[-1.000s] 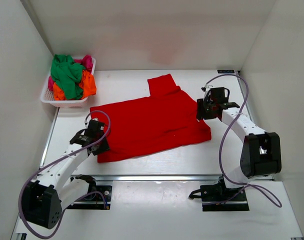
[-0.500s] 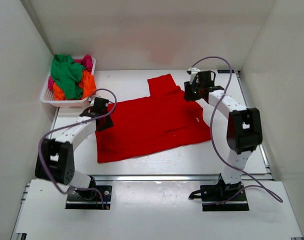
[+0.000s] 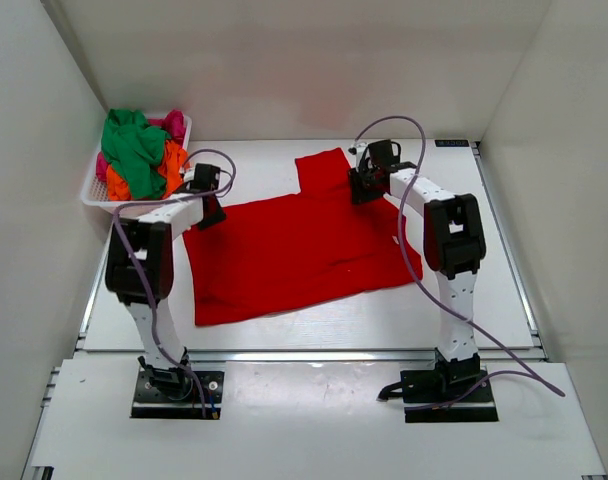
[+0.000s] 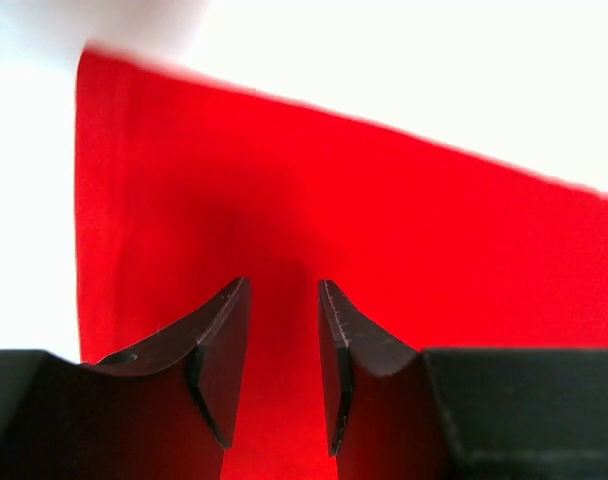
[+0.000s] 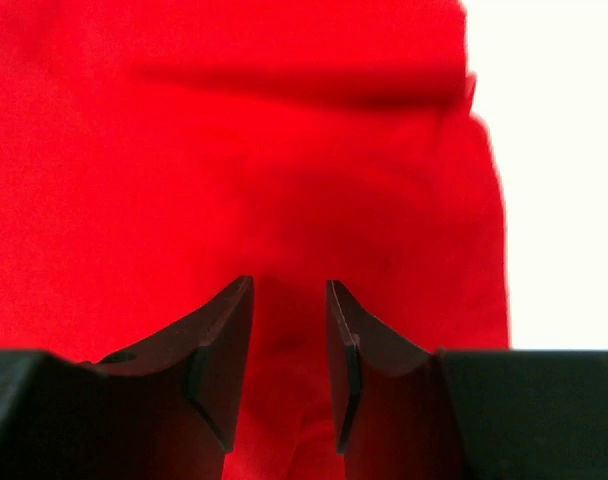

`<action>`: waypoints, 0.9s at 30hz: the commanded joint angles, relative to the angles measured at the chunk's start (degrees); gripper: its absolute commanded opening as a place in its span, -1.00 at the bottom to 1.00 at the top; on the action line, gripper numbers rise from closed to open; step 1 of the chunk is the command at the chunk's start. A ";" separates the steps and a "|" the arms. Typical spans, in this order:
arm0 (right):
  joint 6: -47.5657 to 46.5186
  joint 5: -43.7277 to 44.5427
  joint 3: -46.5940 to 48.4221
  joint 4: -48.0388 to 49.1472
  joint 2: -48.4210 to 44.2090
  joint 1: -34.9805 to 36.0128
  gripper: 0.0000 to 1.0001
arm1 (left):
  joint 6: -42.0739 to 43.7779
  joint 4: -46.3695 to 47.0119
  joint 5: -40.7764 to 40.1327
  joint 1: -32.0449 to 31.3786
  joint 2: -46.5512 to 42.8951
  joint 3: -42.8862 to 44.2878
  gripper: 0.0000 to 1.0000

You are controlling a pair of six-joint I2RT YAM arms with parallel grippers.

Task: Fold and stack the t-shirts
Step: Grap the side of the flattened tshirt furthest away from the robot with both arms

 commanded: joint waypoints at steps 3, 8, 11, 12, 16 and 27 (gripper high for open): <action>-0.82 2.64 9.55 -7.20 6.14 -0.31 -0.36 | 1.30 -1.88 -0.61 1.54 7.18 8.86 -0.13; 1.64 6.68 7.01 -8.34 4.84 -1.36 -0.37 | 2.36 -5.56 2.01 1.55 12.80 16.49 -0.15; 3.22 7.57 4.74 -8.70 3.17 -1.89 -0.35 | 3.14 -8.55 2.64 1.90 16.14 21.68 -0.17; 3.58 8.70 2.81 -7.74 2.21 -2.59 -0.35 | 4.19 -9.51 2.90 1.29 17.81 24.22 -0.17; 5.77 10.12 -1.51 -7.29 0.79 -3.99 -0.35 | 6.22 -15.48 3.69 -0.12 23.53 33.72 -0.18; 10.88 14.75 -2.49 -7.90 -0.62 -8.04 -0.34 | 10.17 -28.41 8.52 -1.53 43.28 73.40 -0.21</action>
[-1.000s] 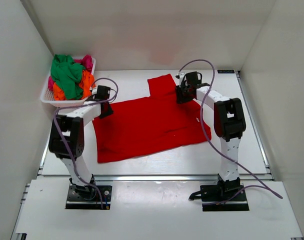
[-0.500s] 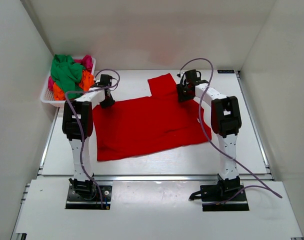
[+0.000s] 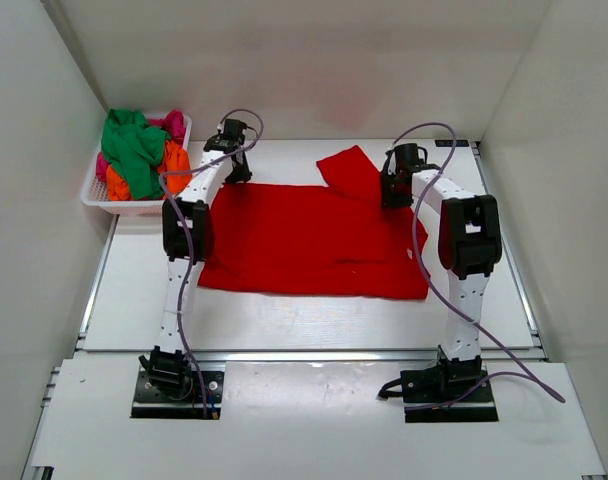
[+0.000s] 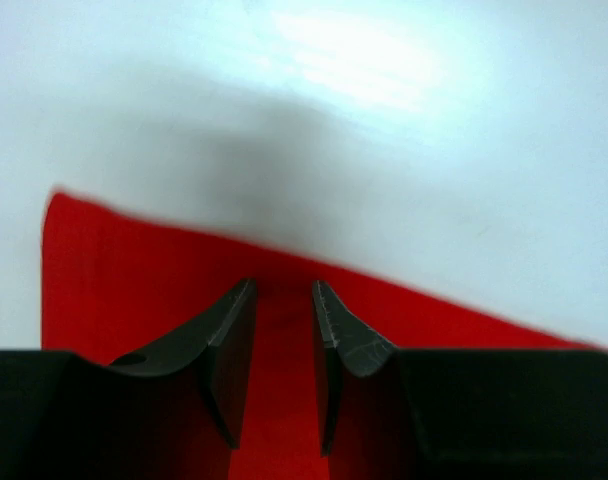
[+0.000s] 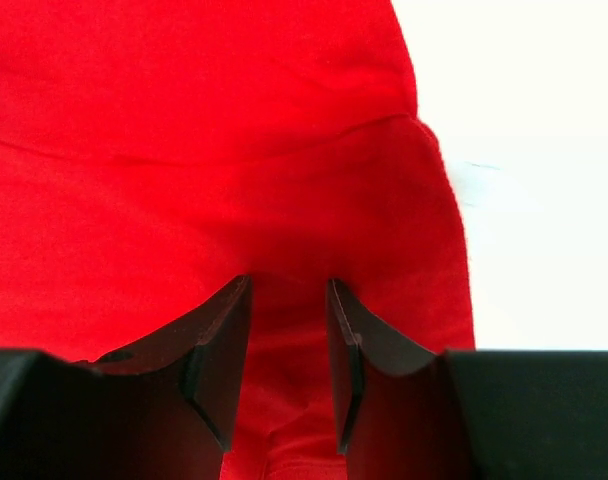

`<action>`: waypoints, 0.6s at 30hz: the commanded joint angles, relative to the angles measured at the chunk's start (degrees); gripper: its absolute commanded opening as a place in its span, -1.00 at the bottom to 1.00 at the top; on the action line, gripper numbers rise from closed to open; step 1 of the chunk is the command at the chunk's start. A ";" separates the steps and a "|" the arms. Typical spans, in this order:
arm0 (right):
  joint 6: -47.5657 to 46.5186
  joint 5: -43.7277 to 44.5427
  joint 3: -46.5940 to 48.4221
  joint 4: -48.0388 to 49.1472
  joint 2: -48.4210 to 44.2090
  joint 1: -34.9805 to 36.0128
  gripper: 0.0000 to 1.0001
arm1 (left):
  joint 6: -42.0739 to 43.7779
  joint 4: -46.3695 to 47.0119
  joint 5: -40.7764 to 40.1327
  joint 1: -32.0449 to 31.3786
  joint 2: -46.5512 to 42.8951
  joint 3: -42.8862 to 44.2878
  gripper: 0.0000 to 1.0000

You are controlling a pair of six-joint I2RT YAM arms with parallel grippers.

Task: Fold and stack the t-shirts
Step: Grap the side of the flattened tshirt furthest away from the robot with both arms

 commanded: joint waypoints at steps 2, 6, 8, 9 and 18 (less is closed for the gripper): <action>0.65 5.86 3.42 -5.46 1.83 -1.90 -0.33 | 2.74 -8.27 3.70 0.57 6.27 17.79 -0.22; -0.50 5.86 7.91 -6.88 3.51 -1.90 -0.32 | 4.06 -4.08 4.59 0.40 2.88 12.04 -0.09; -1.46 5.86 7.74 -5.82 2.11 -1.47 -0.33 | 4.85 -1.18 2.92 -0.21 -1.09 5.28 0.01; -1.55 6.21 7.39 -5.38 1.23 -1.03 -0.29 | 4.77 1.45 2.91 0.04 -3.71 3.50 0.07; -5.51 1.72 12.19 6.13 -1.79 1.52 0.10 | 2.93 10.52 4.75 2.85 -20.69 -16.18 0.19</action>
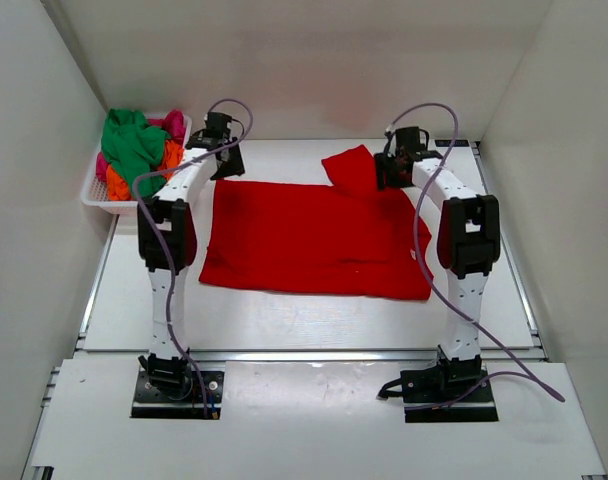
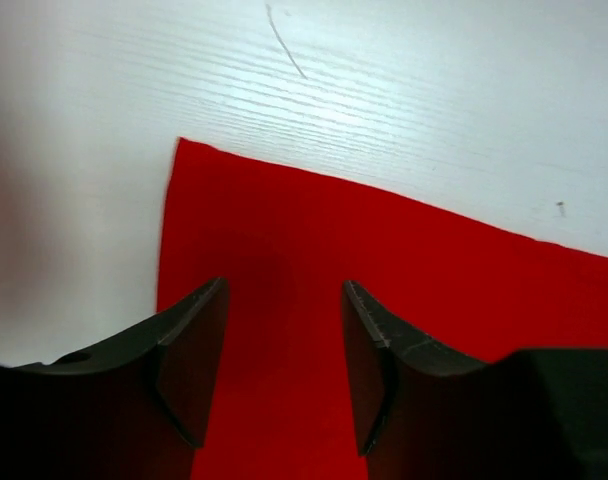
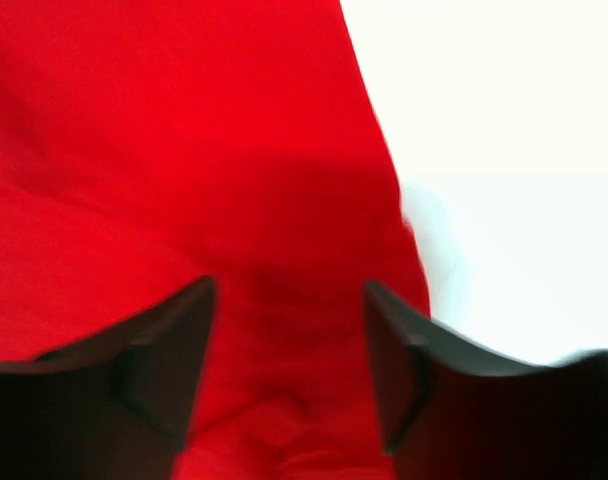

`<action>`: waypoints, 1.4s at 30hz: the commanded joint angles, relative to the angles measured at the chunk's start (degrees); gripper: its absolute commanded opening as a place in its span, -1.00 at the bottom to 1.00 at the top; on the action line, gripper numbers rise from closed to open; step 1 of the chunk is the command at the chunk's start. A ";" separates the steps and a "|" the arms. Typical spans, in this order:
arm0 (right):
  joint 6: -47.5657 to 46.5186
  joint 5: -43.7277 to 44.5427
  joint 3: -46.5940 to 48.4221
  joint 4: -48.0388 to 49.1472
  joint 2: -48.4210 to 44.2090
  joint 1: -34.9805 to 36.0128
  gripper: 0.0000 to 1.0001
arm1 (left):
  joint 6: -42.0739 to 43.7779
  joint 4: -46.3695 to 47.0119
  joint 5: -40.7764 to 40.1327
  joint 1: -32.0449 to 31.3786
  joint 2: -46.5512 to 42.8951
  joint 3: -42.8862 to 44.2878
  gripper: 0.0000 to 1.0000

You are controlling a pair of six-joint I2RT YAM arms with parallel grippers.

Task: Fold and stack the t-shirts
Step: Grap the side of the flattened tshirt furthest away from the robot with both arms

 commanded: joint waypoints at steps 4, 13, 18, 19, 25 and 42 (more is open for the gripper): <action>-0.52 -1.95 30.57 0.64 13.85 1.81 0.24 | -0.35 5.11 -0.03 3.41 -9.30 -6.67 0.18; 8.27 -8.18 38.62 8.44 22.32 -0.65 0.29 | 0.79 -3.14 -2.76 3.67 1.67 6.67 0.16; 10.12 -9.25 41.73 10.01 25.59 -1.53 0.29 | 1.49 -7.71 -3.55 4.02 7.31 13.45 0.18; 10.99 -9.42 41.20 10.28 25.59 -1.62 0.29 | 1.67 -8.59 -3.73 3.50 8.62 14.07 0.17; 11.96 -12.40 41.63 12.47 28.57 -2.06 0.31 | 0.88 -12.38 -4.34 3.76 13.11 16.98 0.18; 19.96 -18.21 43.48 16.52 32.36 -4.96 0.51 | 0.26 -10.44 -1.80 4.91 11.96 16.00 0.32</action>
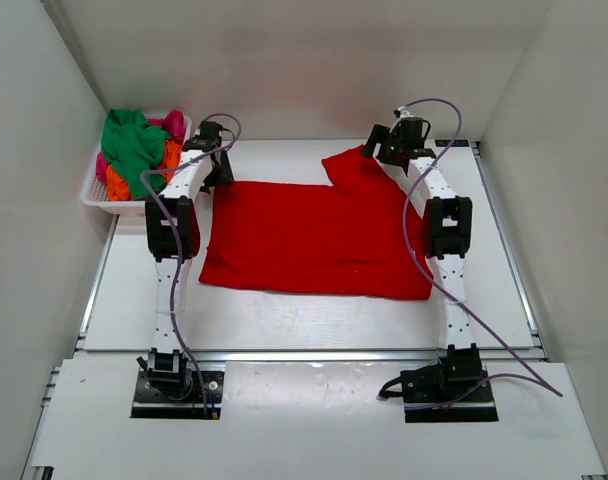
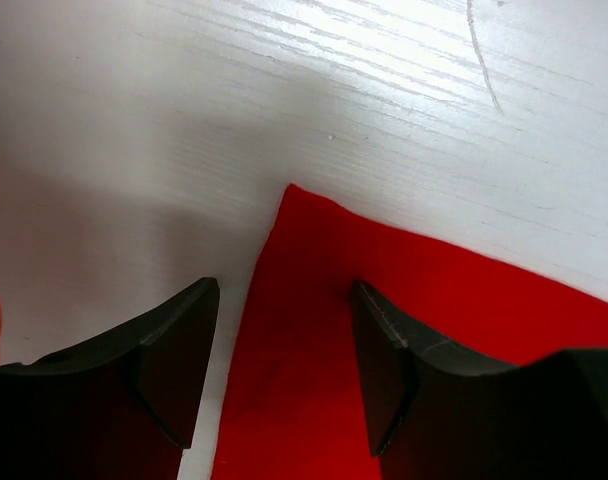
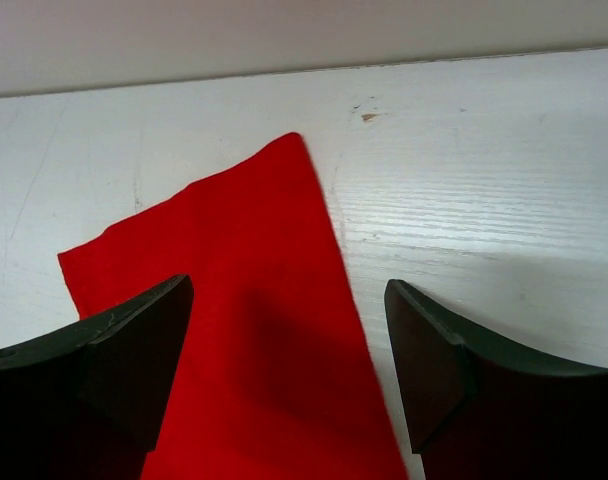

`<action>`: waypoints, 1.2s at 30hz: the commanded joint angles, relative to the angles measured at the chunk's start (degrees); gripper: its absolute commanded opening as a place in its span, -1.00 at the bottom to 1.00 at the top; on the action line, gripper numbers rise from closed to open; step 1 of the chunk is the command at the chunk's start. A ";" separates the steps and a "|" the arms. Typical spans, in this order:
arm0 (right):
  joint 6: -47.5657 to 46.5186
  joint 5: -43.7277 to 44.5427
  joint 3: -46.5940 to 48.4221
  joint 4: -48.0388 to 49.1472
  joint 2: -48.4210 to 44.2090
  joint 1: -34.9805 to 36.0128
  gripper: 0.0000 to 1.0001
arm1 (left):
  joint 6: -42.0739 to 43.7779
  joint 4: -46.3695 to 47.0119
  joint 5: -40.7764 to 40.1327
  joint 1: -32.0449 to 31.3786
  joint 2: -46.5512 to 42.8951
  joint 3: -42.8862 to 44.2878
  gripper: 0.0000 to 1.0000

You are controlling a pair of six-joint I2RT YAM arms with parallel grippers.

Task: Fold and stack the t-shirts
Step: Grap the side of the flattened tshirt furthest away from the robot with both arms

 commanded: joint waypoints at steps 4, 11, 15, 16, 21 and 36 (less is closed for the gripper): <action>3.38 -3.20 3.00 3.50 0.67 -1.29 0.50 | -0.13 -3.61 0.94 -0.72 1.07 5.50 0.29; 3.20 -4.43 3.08 2.27 0.76 -0.67 0.36 | -0.39 -2.73 2.34 -1.16 1.07 3.92 0.20; 4.08 -5.14 3.18 1.57 1.28 -0.59 0.34 | -0.48 -2.65 3.22 -1.25 1.25 3.92 0.02; 4.43 -5.40 3.26 1.39 0.94 -0.67 0.33 | -0.48 -3.00 3.14 -1.68 1.34 4.01 -0.05; 6.54 -6.46 3.08 -0.63 1.11 -1.02 0.30 | -0.48 -3.96 3.31 -1.77 1.78 4.19 -0.64; 4.36 -3.03 1.77 -1.95 -1.43 -0.06 0.44 | 0.57 -2.56 4.63 -2.48 -1.65 0.24 -0.17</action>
